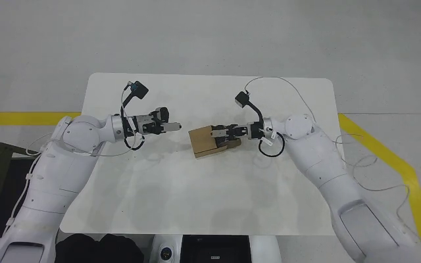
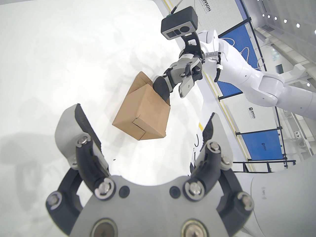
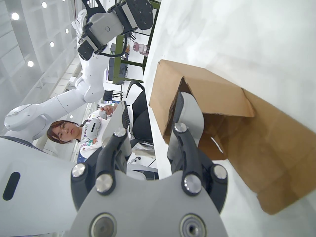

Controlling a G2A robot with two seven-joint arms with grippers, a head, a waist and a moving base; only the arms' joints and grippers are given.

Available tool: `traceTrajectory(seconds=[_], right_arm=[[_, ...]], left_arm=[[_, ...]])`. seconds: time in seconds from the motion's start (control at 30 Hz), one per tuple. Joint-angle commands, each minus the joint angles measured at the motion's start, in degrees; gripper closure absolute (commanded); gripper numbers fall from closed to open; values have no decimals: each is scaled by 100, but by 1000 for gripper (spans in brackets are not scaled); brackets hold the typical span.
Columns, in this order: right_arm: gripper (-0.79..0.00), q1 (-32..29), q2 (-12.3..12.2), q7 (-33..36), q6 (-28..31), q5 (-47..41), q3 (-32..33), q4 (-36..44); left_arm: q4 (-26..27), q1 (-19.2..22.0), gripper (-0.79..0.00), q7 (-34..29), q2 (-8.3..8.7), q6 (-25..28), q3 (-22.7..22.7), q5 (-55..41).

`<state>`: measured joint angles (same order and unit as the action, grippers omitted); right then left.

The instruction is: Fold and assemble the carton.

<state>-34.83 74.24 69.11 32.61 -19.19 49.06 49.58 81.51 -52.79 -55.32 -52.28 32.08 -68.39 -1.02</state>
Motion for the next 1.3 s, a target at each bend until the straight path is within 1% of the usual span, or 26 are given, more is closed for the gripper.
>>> traceTrajectory(seconds=[0.0,0.07,0.13,0.17,0.2,0.23,0.4,0.5,0.63,0.7,0.83,0.87,1.0,1.13,1.27], right_arm=[[-336,-65,-82,-8,-88,137,144,234],[-317,-149,-160,-14,-176,271,284,464],[-237,-247,-228,-13,-268,367,406,697],[-154,-300,-258,-9,-309,403,460,810],[-28,-353,-285,-6,-340,441,509,917],[0,-405,-310,4,-368,465,553,1018],[0,-575,-405,143,-427,539,712,1390],[0,-614,-444,141,-426,577,795,1539],[0,-659,-489,14,-386,714,896,1670],[0,-661,-492,8,-380,730,902,1684],[0,-661,-492,8,-380,730,902,1684],[0,-661,-492,8,-380,730,902,1684],[0,-661,-492,8,-380,730,902,1684],[0,-661,-492,8,-380,730,902,1684],[0,-661,-492,8,-380,730,902,1684]], left_arm=[[0,0,-785,0,0,0,0,0],[0,0,-785,0,0,0,0,0],[0,0,-785,0,0,0,0,0],[0,0,-785,0,0,0,0,0],[69,-30,-785,99,-2,-4,0,71],[146,-61,-785,206,-1,36,-9,189],[373,-273,-785,846,9,558,-100,819],[423,-434,-785,1395,10,1054,-188,1300],[380,-651,-785,2234,-6,1678,-285,2081],[403,-709,-785,2621,-14,2027,-343,2632],[434,-836,-785,3396,-48,2520,-399,3671],[468,-851,-785,3559,-57,2592,-396,3937],[638,-914,-785,4126,-63,2592,-226,4922],[594,-908,-785,4624,-34,2592,42,5671],[398,-836,-785,5260,-15,2592,232,6401]])
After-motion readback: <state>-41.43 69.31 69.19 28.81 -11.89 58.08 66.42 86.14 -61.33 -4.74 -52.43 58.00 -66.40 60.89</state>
